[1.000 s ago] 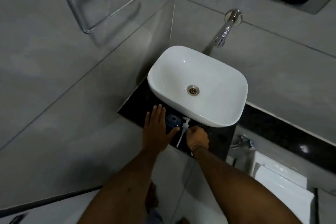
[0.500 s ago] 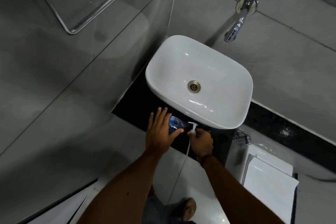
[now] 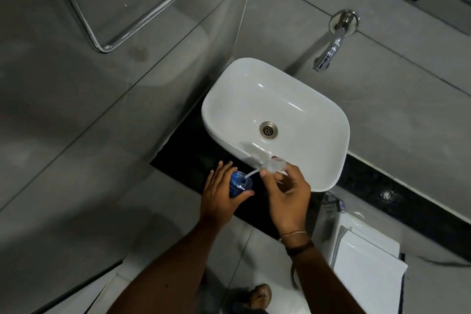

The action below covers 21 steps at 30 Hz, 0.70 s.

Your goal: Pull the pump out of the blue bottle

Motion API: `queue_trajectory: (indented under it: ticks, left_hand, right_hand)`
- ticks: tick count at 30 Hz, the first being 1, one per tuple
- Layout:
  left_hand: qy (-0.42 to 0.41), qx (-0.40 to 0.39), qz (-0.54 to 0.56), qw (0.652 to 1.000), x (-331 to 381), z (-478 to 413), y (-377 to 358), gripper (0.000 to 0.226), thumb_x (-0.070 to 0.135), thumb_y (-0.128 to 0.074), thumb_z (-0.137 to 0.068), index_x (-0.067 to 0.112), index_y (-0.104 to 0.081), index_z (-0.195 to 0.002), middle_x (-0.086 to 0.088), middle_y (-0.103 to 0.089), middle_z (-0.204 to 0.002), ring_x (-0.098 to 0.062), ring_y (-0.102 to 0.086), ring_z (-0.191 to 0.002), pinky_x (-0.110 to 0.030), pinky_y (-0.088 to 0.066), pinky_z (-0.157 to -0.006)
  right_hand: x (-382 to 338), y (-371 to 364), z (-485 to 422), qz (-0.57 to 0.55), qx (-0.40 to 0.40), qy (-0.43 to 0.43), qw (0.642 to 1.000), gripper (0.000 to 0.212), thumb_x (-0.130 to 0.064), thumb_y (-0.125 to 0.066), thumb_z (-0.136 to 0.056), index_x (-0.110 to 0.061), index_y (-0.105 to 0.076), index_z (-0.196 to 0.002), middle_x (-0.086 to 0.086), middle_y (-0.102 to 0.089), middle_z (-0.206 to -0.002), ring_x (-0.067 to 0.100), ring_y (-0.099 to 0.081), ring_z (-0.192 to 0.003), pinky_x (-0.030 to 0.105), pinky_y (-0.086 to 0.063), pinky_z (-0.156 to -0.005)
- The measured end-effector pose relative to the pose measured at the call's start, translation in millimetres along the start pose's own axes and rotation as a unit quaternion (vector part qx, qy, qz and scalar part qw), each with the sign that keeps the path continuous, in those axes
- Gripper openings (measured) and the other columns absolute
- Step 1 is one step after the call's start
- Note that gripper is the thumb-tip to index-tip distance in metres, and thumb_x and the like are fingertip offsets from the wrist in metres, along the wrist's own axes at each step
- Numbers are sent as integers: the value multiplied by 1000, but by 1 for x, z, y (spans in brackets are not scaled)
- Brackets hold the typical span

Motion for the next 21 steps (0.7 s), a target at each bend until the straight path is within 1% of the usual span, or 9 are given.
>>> queue_trajectory:
  ticks: [2, 6, 8, 10, 12, 14, 15, 19, 21]
  left_hand:
    - [3, -3, 6, 1000, -2, -1, -1, 82, 62, -75, -74, 15, -57, -139, -3, -55, -151, -21, -37, -150, -47, -27, -125]
    - [-3, -1, 16, 1000, -2, -1, -1, 83, 70, -65, -77, 14, -58, -137, -2, -56, -150, -21, -39, -149, -47, -28, -125]
    - [-3, -2, 25, 1000, -2, -2, -1, 83, 73, -55, -82, 12, -58, -138, -3, -57, -149, -22, -39, -149, -49, -28, -124]
    - [-3, -3, 36, 999, -3, -2, -1, 77, 64, -53, -84, 9, -58, -138, -6, -57, -149, -23, -38, -149, -52, -28, -124]
    - [-12, 0, 39, 999, -3, -1, -1, 73, 56, -54, -85, 6, -58, -138, -8, -57, -148, -26, -38, -149, -54, -29, -123]
    - [-23, 2, 38, 999, -4, -2, -1, 70, 51, -57, -86, 4, -58, -138, -9, -58, -148, -27, -39, -149, -54, -30, -122]
    - [-25, 0, 37, 999, -5, -2, -2, 69, 51, -58, -87, 5, -57, -138, -9, -58, -148, -27, -39, -149, -54, -30, -123]
    - [-26, -16, 28, 999, -9, -3, -6, 71, 56, -57, -88, 7, -56, -139, -7, -56, -150, -23, -35, -151, -50, -27, -125]
    - [-33, -14, 26, 999, -10, -3, -7, 71, 59, -53, -91, 7, -57, -139, -8, -57, -149, -24, -36, -150, -52, -28, -124]
  right_hand:
    - [5, -4, -1, 7, -11, 3, 1000, 29, -4, -81, -87, -16, -77, -113, 13, -77, -115, 24, -77, -104, 24, -62, -91]
    - [20, -20, 1, 24, -57, 13, 998, 44, -5, -82, -85, -46, -77, -101, -1, -77, -109, 14, -77, -102, 23, -61, -90]
    - [30, -29, 1, 54, -80, 21, 995, 46, -6, -82, -84, -50, -77, -98, -7, -77, -107, 13, -76, -104, 27, -62, -94]
    - [40, -37, 1, 84, -101, 28, 991, 45, -7, -81, -84, -50, -77, -97, -13, -76, -105, 11, -75, -103, 32, -62, -96]
    - [47, -43, 3, 113, -116, 30, 986, 48, -6, -80, -83, -52, -75, -97, -18, -75, -103, 10, -74, -102, 32, -61, -97]
    - [56, -45, 3, 125, -118, 18, 985, 45, -5, -81, -83, -45, -74, -102, -13, -75, -103, 13, -73, -103, 37, -61, -98]
    - [59, -46, 3, 132, -117, 12, 984, 39, -5, -82, -83, -38, -75, -103, -8, -74, -104, 16, -73, -103, 39, -60, -98]
    - [65, -47, 1, 164, -114, 4, 980, 24, -11, -84, -82, -17, -80, -105, 3, -74, -104, 20, -70, -103, 42, -58, -98]
    - [65, -42, 1, 183, -88, 4, 979, 21, -15, -89, -77, -13, -80, -96, 3, -73, -97, 20, -69, -96, 41, -59, -91]
Point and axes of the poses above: each hand's wrist, its own z-axis away from the middle knuckle, its own y-axis out of the back of the hand, x = y × z, the point moved 7 cm from there along -z, towards the middle knuckle
